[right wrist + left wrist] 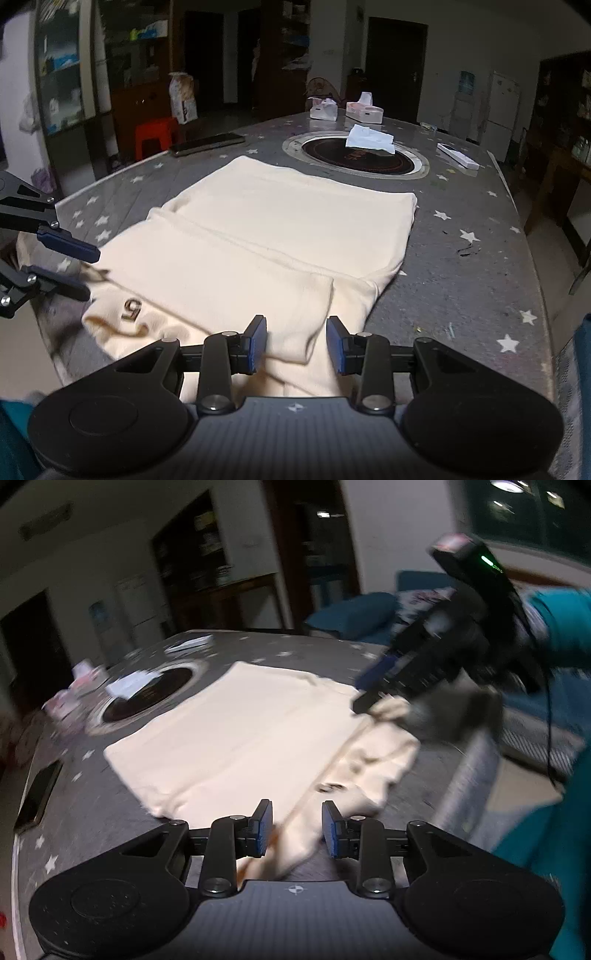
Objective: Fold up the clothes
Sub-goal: 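Grasp the hem with the left gripper while the right gripper holds the other hem corner, then lift the hem with both grippers and fold it over toward the collar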
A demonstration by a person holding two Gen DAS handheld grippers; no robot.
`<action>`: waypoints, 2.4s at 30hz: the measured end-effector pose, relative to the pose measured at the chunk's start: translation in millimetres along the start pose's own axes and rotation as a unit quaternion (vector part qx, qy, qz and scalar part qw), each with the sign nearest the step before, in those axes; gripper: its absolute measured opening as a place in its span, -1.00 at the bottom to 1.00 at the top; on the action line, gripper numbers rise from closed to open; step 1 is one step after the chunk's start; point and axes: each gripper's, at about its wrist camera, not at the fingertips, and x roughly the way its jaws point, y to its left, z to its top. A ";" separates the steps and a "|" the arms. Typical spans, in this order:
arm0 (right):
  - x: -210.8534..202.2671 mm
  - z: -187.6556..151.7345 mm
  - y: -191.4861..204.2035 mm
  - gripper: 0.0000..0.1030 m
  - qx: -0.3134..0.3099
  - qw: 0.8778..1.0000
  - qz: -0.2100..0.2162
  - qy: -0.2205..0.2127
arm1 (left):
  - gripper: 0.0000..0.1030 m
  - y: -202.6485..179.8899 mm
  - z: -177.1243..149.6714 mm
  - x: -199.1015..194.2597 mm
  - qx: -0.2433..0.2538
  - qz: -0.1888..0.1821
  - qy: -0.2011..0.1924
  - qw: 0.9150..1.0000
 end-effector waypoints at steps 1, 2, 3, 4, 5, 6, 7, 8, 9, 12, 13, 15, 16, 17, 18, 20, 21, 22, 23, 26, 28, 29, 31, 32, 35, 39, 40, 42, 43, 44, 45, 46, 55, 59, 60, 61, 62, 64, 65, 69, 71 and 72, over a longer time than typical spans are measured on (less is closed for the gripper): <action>-2.7 -0.9 0.9 -0.30 -0.006 1.000 -0.002 0.002 | -0.38 -3.6 -1.5 -0.2 0.012 -0.004 -0.002 1.000; -5.3 -1.6 1.5 -0.29 -0.011 1.000 -0.004 0.003 | -0.38 -7.0 -2.7 -0.3 0.023 -0.007 -0.005 1.000; -8.3 -2.4 1.8 -0.28 -0.015 1.000 -0.005 0.004 | -0.37 -9.4 -3.3 0.0 0.031 -0.008 -0.008 0.999; -11.5 -3.3 2.3 -0.24 -0.020 1.000 -0.006 0.004 | -0.36 -11.1 -3.4 1.4 0.036 -0.007 -0.009 0.999; -14.2 -4.5 3.9 -0.20 -0.028 1.000 -0.005 0.005 | -0.35 -12.7 -3.5 3.0 0.042 -0.006 -0.010 0.999; -17.0 -5.6 5.5 -0.18 -0.036 0.999 -0.005 0.006 | -0.35 -13.8 -3.3 5.3 0.046 -0.006 -0.011 0.999; -19.7 -6.8 7.1 -0.18 -0.043 0.999 -0.005 0.007 | -0.35 -14.8 -3.3 7.9 0.049 -0.007 -0.011 0.999; -22.5 -7.9 8.7 -0.18 -0.051 0.999 -0.004 0.008 | -0.35 -15.7 -3.6 10.6 0.052 -0.008 -0.009 0.999; -24.6 -9.6 11.5 -0.16 -0.063 0.998 -0.004 0.010 | -0.35 -17.5 -4.0 13.3 0.057 -0.006 -0.008 0.998; -30.4 -14.9 19.8 0.11 -0.099 0.995 -0.003 0.014 | -0.36 -23.0 -5.9 17.1 0.073 -0.001 -0.014 0.997; -31.8 -16.8 22.7 0.12 -0.111 0.994 -0.004 0.015 | -0.47 -24.3 -6.3 16.5 0.074 0.000 -0.016 0.997; -34.0 -22.9 30.0 0.20 -0.145 0.989 -0.006 0.019 | -0.72 -24.4 -6.3 16.2 0.073 0.005 -0.022 0.997; -34.9 -25.8 32.7 0.30 -0.159 0.987 -0.005 0.020 | -0.82 -22.6 -5.6 15.7 0.069 0.006 -0.025 0.997; -35.6 -28.4 34.8 0.31 -0.170 0.985 -0.004 0.020 | -0.85 -19.8 -4.4 14.9 0.062 0.009 -0.029 0.998; -35.9 -30.5 37.1 0.32 -0.182 0.983 -0.002 0.018 | -0.85 -16.6 -3.1 14.1 0.054 0.011 -0.033 0.998; -35.6 -33.9 42.0 0.34 -0.205 0.979 0.000 0.012 | -0.87 -7.4 1.1 12.7 0.034 0.015 -0.040 0.999; -34.0 -34.4 43.9 0.35 -0.211 0.977 0.000 0.010 | -0.87 -2.8 3.8 12.6 0.024 0.018 -0.043 0.999; -32.3 -34.9 45.8 0.35 -0.217 0.976 0.000 0.007 | -0.87 2.0 6.6 12.7 0.014 0.020 -0.045 0.999; -30.1 -34.9 46.8 0.35 -0.220 0.975 0.005 0.004 | -0.88 7.3 9.6 13.4 0.003 0.019 -0.048 0.999; -21.8 -32.1 48.4 0.35 -0.225 0.974 0.014 -0.012 | -0.88 19.3 16.1 15.2 -0.022 0.015 -0.055 0.998; -15.9 -29.5 50.1 0.30 -0.229 0.973 0.016 -0.024 | -0.88 25.0 18.7 16.7 -0.033 0.010 -0.055 0.998; -12.6 -28.1 50.7 0.26 -0.231 0.972 0.019 -0.030 | -0.88 28.0 19.8 18.1 -0.039 0.008 -0.054 0.998; -6.3 -25.4 51.6 0.02 -0.231 0.972 0.026 -0.037 | -0.88 33.3 20.3 20.6 -0.050 0.005 -0.051 0.997; -2.2 -22.7 50.2 -0.05 -0.223 0.974 0.033 -0.036 | -0.88 35.7 20.0 21.7 -0.056 0.005 -0.050 0.997; 7.4 -14.4 44.4 -0.45 -0.194 0.979 0.056 -0.029 | -0.87 40.2 17.1 23.3 -0.068 0.000 -0.041 0.997; 10.2 -3.6 33.0 -0.67 -0.150 0.985 0.081 -0.013 | -0.80 37.1 8.2 19.3 -0.064 0.007 -0.025 0.998; 9.6 -0.8 29.9 -0.68 -0.140 0.987 0.085 -0.011 | -0.80 35.3 5.4 16.6 -0.061 0.008 -0.025 0.998; 9.0 4.2 25.1 -0.70 -0.121 0.988 0.091 -0.006 | -0.73 31.8 0.0 11.0 -0.058 0.009 -0.023 0.998; 8.6 6.1 23.7 -0.71 -0.115 0.989 0.092 -0.005 | -0.65 30.1 -2.6 8.2 -0.057 0.010 -0.021 0.998; 8.3 8.0 22.2 -0.71 -0.109 0.990 0.093 -0.004 | -0.62 28.4 -4.7 5.9 -0.055 0.011 -0.019 0.998; 7.8 9.9 21.7 -0.71 -0.105 0.990 0.094 -0.004 | -0.58 26.5 -6.7 3.9 -0.052 0.012 -0.017 0.998; 7.3 11.7 21.2 -0.72 -0.101 0.990 0.095 -0.005 | -0.43 24.7 -8.3 2.2 -0.050 0.013 -0.016 0.999; 3.1 19.4 18.6 -0.72 -0.077 0.993 0.093 -0.010 | -0.16 1.9 -16.2 10.4 0.021 0.037 -0.004 0.999; 2.1 16.8 21.5 -0.73 -0.080 0.993 0.082 -0.018 | -0.72 2.6 -19.5 15.3 0.044 0.049 0.000 0.998; 0.9 14.8 22.4 -0.74 -0.079 0.993 0.080 -0.022 | -0.77 4.5 -20.0 14.6 0.042 0.051 0.000 0.998; -0.4 12.9 23.3 -0.76 -0.077 0.994 0.078 -0.026 | -0.83 6.7 -20.2 13.0 0.039 0.052 -0.004 0.998; -1.6 10.9 24.2 -0.77 -0.076 0.994 0.075 -0.030 | -0.85 8.7 -19.7 10.6 0.035 0.051 -0.008 0.998; -4.7 8.5 26.2 -0.78 -0.077 0.994 0.074 -0.036 | -0.87 10.4 -18.0 4.1 0.030 0.052 -0.017 0.998; -6.8 7.4 27.3 -0.78 -0.077 0.993 0.074 -0.039 | -0.87 10.6 -17.1 0.0 0.027 0.052 -0.020 0.998; -29.8 4.6 34.7 -0.78 -0.092 0.991 0.091 -0.043 | -0.87 7.2 -14.1 -26.3 0.011 0.037 -0.033 0.999; -44.7 2.8 38.9 -0.78 -0.100 0.989 0.105 -0.041 | -0.87 1.8 -13.1 -42.5 0.010 0.026 -0.038 0.999; -56.8 1.8 42.4 -0.79 -0.101 0.987 0.116 -0.035 | -0.87 -1.3 -12.5 -51.3 0.011 0.021 -0.039 0.999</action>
